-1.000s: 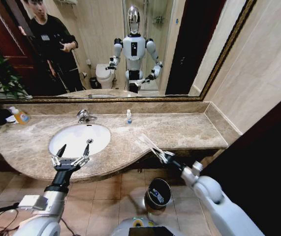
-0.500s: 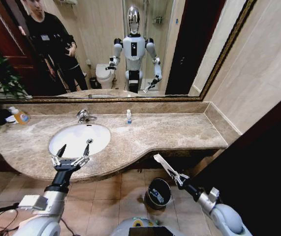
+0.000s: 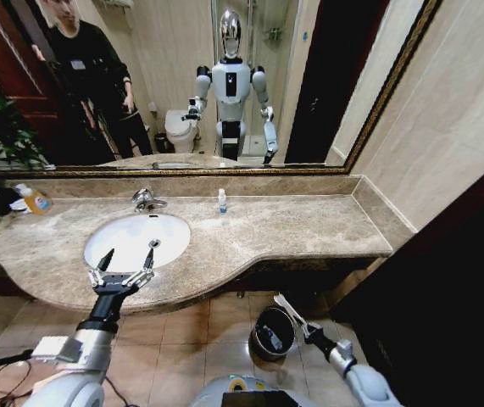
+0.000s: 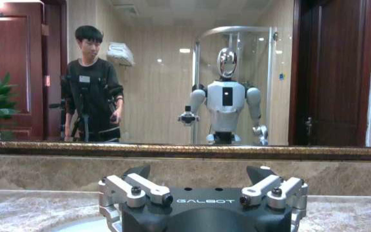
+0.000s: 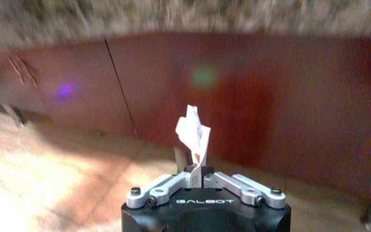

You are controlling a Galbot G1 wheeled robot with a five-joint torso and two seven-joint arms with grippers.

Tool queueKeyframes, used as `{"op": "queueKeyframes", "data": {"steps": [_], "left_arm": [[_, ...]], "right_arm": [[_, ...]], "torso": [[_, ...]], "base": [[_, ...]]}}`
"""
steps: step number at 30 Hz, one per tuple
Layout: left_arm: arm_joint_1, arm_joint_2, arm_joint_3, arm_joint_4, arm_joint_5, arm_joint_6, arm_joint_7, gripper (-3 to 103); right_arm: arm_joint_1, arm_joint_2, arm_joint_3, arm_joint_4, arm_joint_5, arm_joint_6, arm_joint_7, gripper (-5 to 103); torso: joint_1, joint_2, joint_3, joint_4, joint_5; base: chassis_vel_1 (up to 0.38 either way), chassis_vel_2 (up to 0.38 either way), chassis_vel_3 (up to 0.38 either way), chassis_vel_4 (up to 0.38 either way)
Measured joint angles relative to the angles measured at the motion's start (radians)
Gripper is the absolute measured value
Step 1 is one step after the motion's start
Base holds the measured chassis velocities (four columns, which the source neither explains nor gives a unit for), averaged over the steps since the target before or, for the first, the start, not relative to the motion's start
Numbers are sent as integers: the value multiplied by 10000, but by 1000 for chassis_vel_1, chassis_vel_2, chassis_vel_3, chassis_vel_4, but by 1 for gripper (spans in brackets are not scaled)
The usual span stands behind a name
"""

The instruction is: Pick up the trash from the sink and place it in the trash bin.

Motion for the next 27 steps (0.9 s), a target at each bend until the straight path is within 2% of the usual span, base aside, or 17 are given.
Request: {"op": "queueKeyframes", "data": {"steps": [5,13,17,18,20,23,24,26,27], "left_arm": [[0,0,0,0,0,0,0,100],[0,0,0,0,0,0,0,100],[0,0,0,0,0,0,0,100],[0,0,0,0,0,0,0,100],[0,0,0,0,0,0,0,100],[0,0,0,0,0,0,0,100],[0,0,0,0,0,0,0,100],[0,0,0,0,0,-1,0,100],[0,0,0,0,0,-1,0,100]], "right_arm": [[386,54,-495,-836,-87,-244,499,0],[1280,529,-749,-2862,-779,205,897,0],[1431,653,-796,-2975,-800,216,1065,0],[1481,687,-813,-2993,-821,221,1131,4],[1533,717,-825,-3010,-841,230,1166,4],[1608,734,-860,-3056,-941,243,1185,21],[1608,734,-860,-3056,-941,243,1185,21],[1628,734,-863,-3098,-966,273,1186,33],[1628,734,-863,-3098,-966,273,1186,33]], "torso": [[0,0,0,1,-3],[0,0,0,0,-4],[0,0,0,-1,-4],[0,0,0,-1,-3],[0,0,0,0,-3],[0,0,0,0,-4],[0,0,0,0,-4],[0,0,0,0,-3],[0,0,0,0,-3]], "base": [[0,0,0,0],[0,0,0,0],[0,0,0,0],[0,0,0,0],[0,0,0,0],[0,0,0,0],[0,0,0,0],[0,0,0,0],[0,0,0,0]]}}
